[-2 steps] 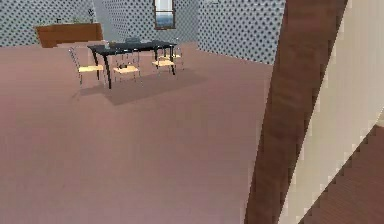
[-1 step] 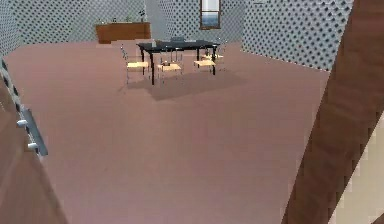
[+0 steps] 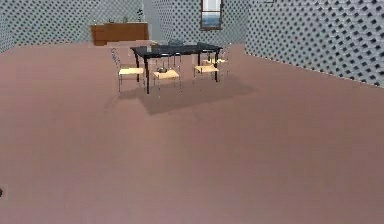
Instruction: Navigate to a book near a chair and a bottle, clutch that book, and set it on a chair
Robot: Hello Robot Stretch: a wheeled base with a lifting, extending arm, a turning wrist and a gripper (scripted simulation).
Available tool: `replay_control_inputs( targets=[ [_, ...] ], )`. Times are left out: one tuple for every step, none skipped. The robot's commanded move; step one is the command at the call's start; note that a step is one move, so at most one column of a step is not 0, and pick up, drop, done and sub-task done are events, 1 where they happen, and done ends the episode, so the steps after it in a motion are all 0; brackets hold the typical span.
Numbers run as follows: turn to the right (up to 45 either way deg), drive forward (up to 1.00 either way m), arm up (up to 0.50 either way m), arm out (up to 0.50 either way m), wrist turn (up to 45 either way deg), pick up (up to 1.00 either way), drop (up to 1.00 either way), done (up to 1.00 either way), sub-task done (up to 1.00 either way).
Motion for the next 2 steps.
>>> replay_control_inputs(
  targets=[
    [12.0,0.0,0.0,0.0,0.0,0.0,0.0,0.0,0.0],
    [0.0,1.0,0.0,0.0,0.0,0.0,0.0,0.0,0.0]
  ],
)
